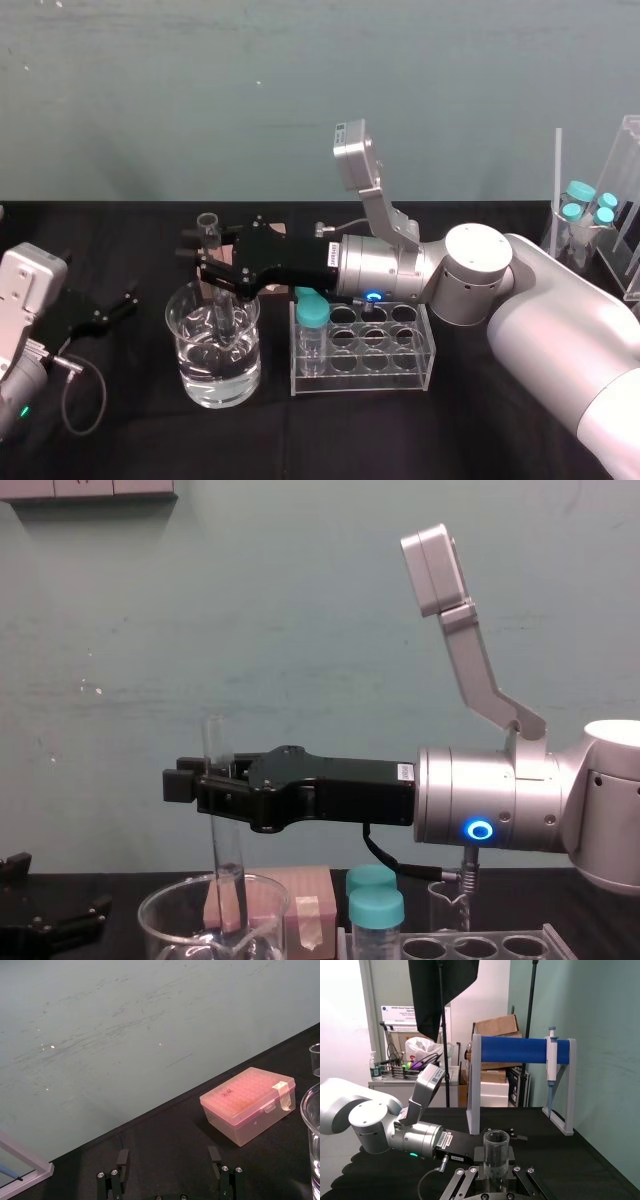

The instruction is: Hold the test tube with one hand and immerse one end into the beaker, then return it to the test tube rack.

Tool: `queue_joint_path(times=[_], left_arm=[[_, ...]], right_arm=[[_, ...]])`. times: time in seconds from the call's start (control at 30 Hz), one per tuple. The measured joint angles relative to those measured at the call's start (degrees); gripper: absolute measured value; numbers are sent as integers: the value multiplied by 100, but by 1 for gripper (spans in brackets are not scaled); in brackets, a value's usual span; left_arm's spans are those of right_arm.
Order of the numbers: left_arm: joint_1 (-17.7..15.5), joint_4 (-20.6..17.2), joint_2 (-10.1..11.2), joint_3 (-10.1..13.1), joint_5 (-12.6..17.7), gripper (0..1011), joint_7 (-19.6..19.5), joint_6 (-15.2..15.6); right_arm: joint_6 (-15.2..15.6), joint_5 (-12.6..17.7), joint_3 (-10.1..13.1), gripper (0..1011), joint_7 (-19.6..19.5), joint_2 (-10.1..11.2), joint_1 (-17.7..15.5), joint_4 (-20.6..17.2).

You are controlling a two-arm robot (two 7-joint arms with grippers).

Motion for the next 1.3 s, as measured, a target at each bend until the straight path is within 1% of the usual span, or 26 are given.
queue_joint_path(times=[1.3], left_arm=[[0,0,0,0,0,1000,0,0]], right_arm=[[-1,10,-1,241,3,0,0,5]])
